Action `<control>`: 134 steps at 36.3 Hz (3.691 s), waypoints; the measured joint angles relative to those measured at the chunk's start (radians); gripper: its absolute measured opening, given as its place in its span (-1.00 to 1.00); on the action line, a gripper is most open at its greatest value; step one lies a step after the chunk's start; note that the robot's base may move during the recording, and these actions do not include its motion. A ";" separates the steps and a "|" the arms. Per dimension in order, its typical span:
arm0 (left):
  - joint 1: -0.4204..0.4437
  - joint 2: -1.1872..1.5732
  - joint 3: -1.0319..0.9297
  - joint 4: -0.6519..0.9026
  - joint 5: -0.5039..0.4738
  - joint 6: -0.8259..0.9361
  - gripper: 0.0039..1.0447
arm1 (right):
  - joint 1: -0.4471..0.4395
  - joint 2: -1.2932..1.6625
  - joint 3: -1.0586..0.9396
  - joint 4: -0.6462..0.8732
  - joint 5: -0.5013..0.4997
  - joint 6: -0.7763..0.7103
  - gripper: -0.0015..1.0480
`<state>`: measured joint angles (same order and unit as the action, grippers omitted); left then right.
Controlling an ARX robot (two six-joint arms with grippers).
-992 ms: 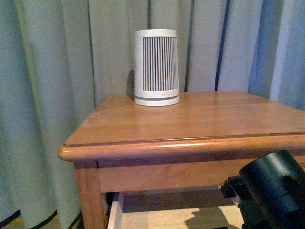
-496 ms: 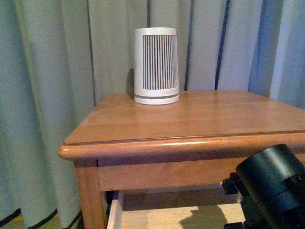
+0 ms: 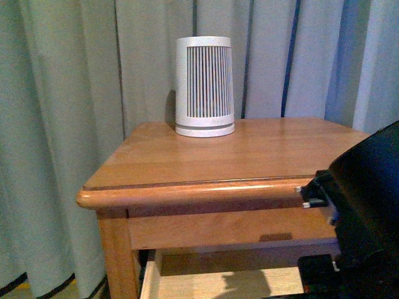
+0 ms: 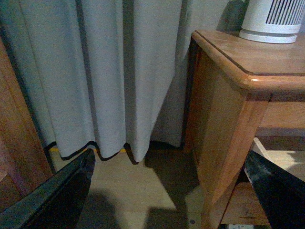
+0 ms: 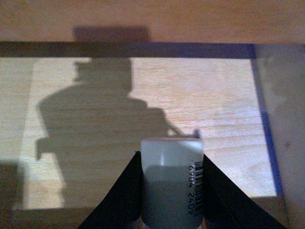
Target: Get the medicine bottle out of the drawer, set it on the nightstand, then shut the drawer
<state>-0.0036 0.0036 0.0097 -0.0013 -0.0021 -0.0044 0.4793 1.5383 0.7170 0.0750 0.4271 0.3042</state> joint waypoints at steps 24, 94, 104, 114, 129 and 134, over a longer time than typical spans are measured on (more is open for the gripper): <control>0.000 0.000 0.000 0.000 0.000 0.000 0.87 | -0.274 -0.386 0.195 0.121 0.088 -0.291 -0.44; 0.000 0.000 0.000 0.000 0.000 0.000 0.87 | -0.393 -0.798 -0.135 -0.184 -0.095 -0.151 0.87; 0.000 0.000 0.000 0.000 0.000 0.000 0.87 | -0.230 -1.167 -0.335 -0.600 -0.062 -0.007 0.87; 0.000 0.000 0.000 0.000 0.001 0.000 0.87 | -0.111 -1.101 -0.517 -0.556 -0.062 0.134 0.87; 0.000 0.000 0.000 0.000 0.002 0.000 0.87 | -0.186 -0.309 -0.585 0.377 -0.079 -0.030 0.87; 0.000 0.000 0.000 0.000 0.001 0.000 0.87 | -0.240 0.030 -0.481 0.675 -0.113 -0.096 0.87</control>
<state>-0.0036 0.0036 0.0097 -0.0013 -0.0013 -0.0044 0.2390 1.5684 0.2356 0.7498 0.3138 0.2081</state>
